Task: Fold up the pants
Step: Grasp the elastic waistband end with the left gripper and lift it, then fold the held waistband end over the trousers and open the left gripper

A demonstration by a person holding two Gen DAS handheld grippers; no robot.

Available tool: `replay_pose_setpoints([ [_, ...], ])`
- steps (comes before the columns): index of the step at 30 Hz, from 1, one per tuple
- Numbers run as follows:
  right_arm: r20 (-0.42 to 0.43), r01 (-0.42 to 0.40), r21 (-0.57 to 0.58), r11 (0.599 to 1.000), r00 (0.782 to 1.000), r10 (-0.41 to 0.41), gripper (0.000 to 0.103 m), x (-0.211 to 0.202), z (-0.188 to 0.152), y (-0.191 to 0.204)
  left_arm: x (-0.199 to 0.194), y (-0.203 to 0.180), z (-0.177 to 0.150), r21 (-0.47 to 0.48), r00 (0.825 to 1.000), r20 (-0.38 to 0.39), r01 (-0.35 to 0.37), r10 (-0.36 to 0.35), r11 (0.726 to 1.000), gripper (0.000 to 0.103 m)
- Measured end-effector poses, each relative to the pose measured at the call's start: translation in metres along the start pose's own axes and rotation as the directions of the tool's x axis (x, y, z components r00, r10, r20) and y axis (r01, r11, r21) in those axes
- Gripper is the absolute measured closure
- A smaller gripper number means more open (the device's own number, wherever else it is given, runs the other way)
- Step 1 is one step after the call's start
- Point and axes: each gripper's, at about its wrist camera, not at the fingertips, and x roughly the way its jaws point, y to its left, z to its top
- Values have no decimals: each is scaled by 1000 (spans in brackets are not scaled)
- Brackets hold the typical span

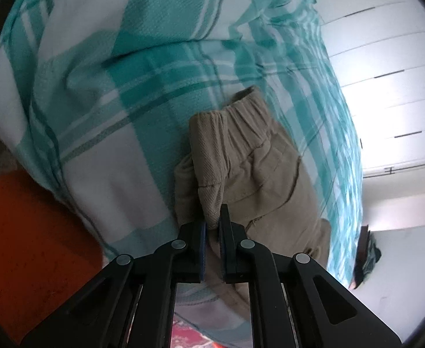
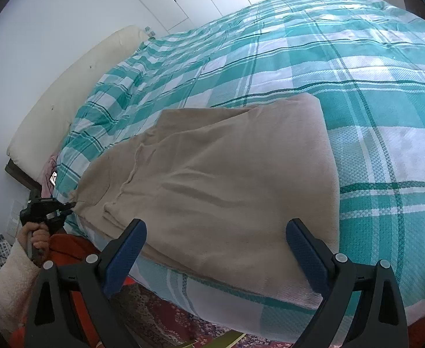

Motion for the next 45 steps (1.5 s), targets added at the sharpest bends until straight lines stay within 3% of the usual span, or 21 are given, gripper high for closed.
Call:
replay_pose_setpoints([
  [2, 1, 1, -13, 1000, 1000, -1, 7, -2, -1, 2, -9, -8, -2, 29, 1000, -4, 16, -16, 999, 94],
  [6, 8, -8, -3, 1000, 1000, 8, 7, -5, -2, 1, -38, -2, -2, 4, 997, 64, 30, -30, 1000, 51],
  [9, 6, -11, 5, 1000, 1000, 11, 7, -3, -1, 0, -33, 6, 1, -12, 998, 63, 17, -17, 1000, 49],
  [11, 1, -8, -1, 1000, 1000, 8, 7, -1, -1, 1, -27, 10, 2, -25, 999, 54, 6, -5, 1000, 42],
  [13, -2, -6, -7, 1000, 1000, 6, 7, 0, -1, 3, -18, 9, 0, -6, 999, 46, -11, 12, 1000, 30],
  [14, -3, -5, -11, 1000, 1000, 5, 7, 0, -1, 3, -11, 8, 1, 6, 999, 39, -25, 24, 1000, 30],
  [17, -3, -6, -13, 1000, 1000, 6, 7, 0, -2, 4, 1, 1, 1, 30, 999, 20, -29, 28, 999, 35],
  [19, -4, -7, -12, 1000, 1000, 7, 7, 0, -2, 3, 5, -1, -1, 33, 999, 16, -31, 31, 999, 72],
  [21, -2, -3, -15, 1000, 1000, 3, 7, 0, -2, 4, 4, 4, 0, 12, 999, 24, -22, 22, 1000, 88],
  [22, -2, -3, -16, 1000, 1000, 3, 7, 0, -2, 4, 4, 7, 0, -2, 1000, 22, -5, 5, 1000, 90],
  [27, -2, -3, -12, 1000, 1000, 3, 7, 0, -2, 4, -9, -3, -5, 32, 999, 46, 7, -8, 999, 92],
  [36, 6, -10, 0, 1000, 1000, 10, 7, -3, -2, 3, -47, -72, -10, 173, 987, 75, 126, -141, 977, 93],
  [39, 11, -17, 5, 1000, 1000, 17, 7, -5, -1, 1, -63, -104, -21, 263, 981, 73, 153, -177, 953, 94],
  [45, 38, -33, 18, 999, 999, 33, 7, -12, 1, 2, -79, -173, -53, 452, 975, 42, 176, -218, 874, 94],
])
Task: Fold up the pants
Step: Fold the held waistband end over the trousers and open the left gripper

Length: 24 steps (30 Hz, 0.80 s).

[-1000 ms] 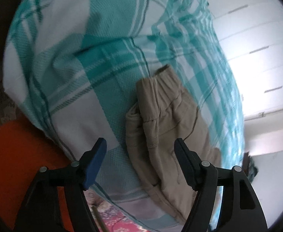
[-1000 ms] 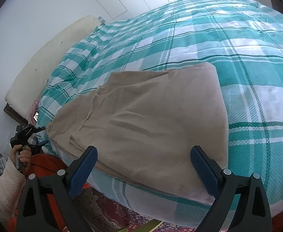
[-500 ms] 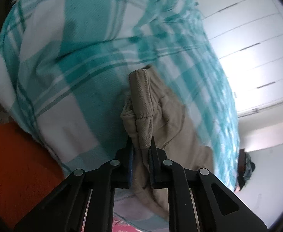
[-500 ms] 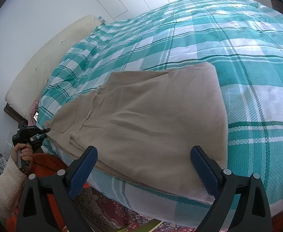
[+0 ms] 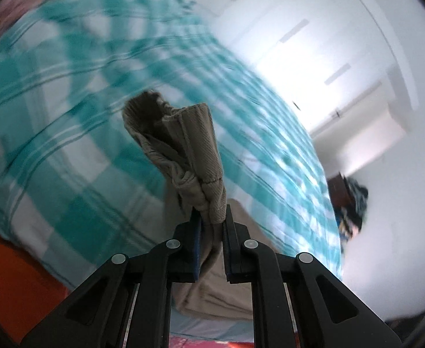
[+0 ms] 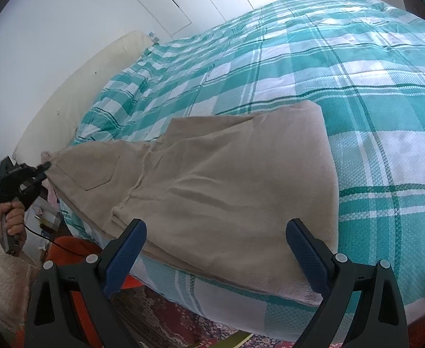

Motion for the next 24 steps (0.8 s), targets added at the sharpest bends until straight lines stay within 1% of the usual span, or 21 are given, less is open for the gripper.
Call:
replay_pose_setpoints([
  [3, 22, -11, 12, 1000, 1000, 10, 7, -6, 2, -3, 2, -37, -8, 100, 1000, -18, 14, -12, 995, 94],
  [5, 37, -16, 24, 1000, 999, 15, 7, -11, 3, -4, 8, -67, -16, 190, 999, -32, 16, -10, 982, 94],
  [7, 61, -20, 45, 999, 998, 17, 7, -17, 5, -8, 16, -95, -27, 273, 998, -54, 25, -10, 962, 94],
  [9, 91, -26, 73, 997, 996, 19, 7, -25, 7, -15, 26, -123, -43, 356, 996, -84, 42, -13, 933, 94],
  [11, 112, -26, 95, 995, 994, 15, 7, -31, 8, -20, 45, -150, -61, 415, 991, -132, 76, -22, 907, 94],
  [12, 125, -23, 114, 993, 992, 9, 7, -35, 9, -25, 55, -159, -68, 431, 988, -155, 90, -25, 898, 94],
  [15, 146, -21, 154, 988, 989, -2, 7, -42, 10, -36, 96, -184, -102, 478, 970, -241, 130, -12, 869, 94],
  [18, 170, -17, 172, 985, 985, -13, 7, -51, 10, -42, 141, -205, -145, 534, 949, -311, 140, 40, 834, 94],
  [20, 185, -13, 182, 983, 982, -22, 7, -57, 9, -47, 174, -212, -176, 592, 938, -334, 134, 91, 795, 93],
  [21, 192, -10, 190, 982, 981, -27, 7, -59, 9, -49, 189, -212, -188, 620, 930, -348, 131, 121, 773, 90],
  [22, 197, -7, 200, 980, 980, -33, 7, -62, 8, -52, 203, -212, -199, 644, 918, -364, 125, 158, 755, 88],
  [23, 199, -4, 206, 978, 979, -38, 7, -63, 8, -54, 213, -211, -208, 664, 905, -375, 110, 202, 739, 88],
  [24, 203, -1, 217, 976, 978, -44, 7, -65, 8, -57, 215, -213, -213, 677, 899, -373, 95, 230, 730, 86],
])
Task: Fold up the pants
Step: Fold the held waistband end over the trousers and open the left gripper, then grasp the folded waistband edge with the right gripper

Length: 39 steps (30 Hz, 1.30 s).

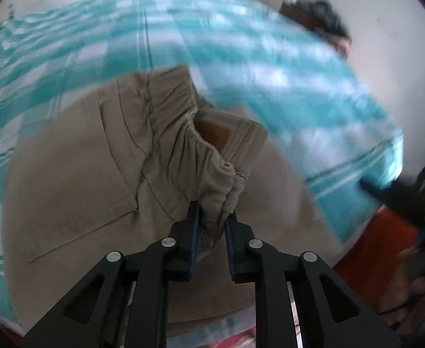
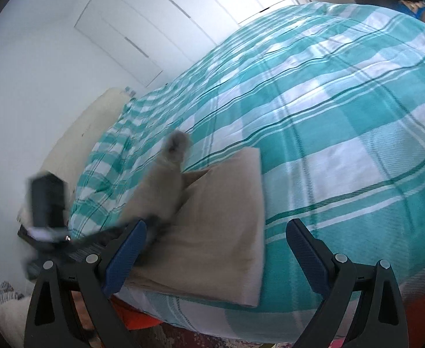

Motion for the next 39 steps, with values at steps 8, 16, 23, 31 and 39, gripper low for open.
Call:
replay_pose_setpoints([
  [8, 20, -33, 78, 996, 999, 32, 7, -7, 7, -11, -96, 40, -30, -45, 986, 163, 54, -46, 998, 25],
  [16, -240, -106, -155, 982, 968, 67, 15, 52, 0, 67, -122, 143, -82, -306, 974, 169, -94, 152, 947, 26],
  [23, -310, -36, -145, 989, 951, -11, 31, 97, 3, 81, -112, 160, -105, -383, 969, 152, -124, 195, 916, 26],
  [31, -333, -36, -124, 992, 943, -8, 33, 104, 3, 84, -111, 174, -116, -403, 967, 150, -130, 205, 906, 26],
  [39, -340, -139, 87, 986, 926, 161, 33, 102, 5, 61, -110, 183, -119, -430, 965, 145, -137, 218, 893, 25],
])
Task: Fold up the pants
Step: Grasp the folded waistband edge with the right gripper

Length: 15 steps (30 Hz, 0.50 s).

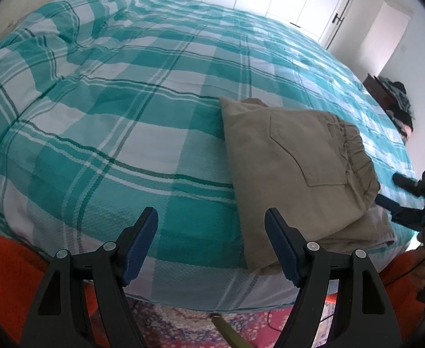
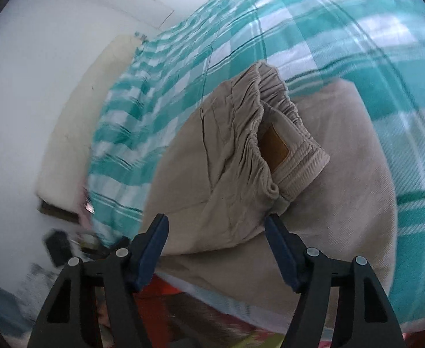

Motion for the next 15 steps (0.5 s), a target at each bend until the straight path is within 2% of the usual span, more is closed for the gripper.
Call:
replay_pose_setpoints([
  [4, 47, -89, 125, 988, 995, 84, 33, -14, 12, -16, 3, 3, -1, -7, 1000, -4, -12, 12, 1000, 25],
  [10, -16, -107, 177, 978, 994, 112, 33, -7, 16, -26, 6, 0, -1, -1, 1000, -14, -22, 22, 1000, 25],
  [12, -14, -89, 154, 984, 996, 92, 33, -6, 15, -21, 7, 0, -2, 3, 1000, -14, -24, 24, 1000, 25],
  [15, -21, -12, 114, 993, 1000, 14, 33, 1, 18, -18, 10, 0, -3, 5, 999, -29, -29, 29, 1000, 25],
])
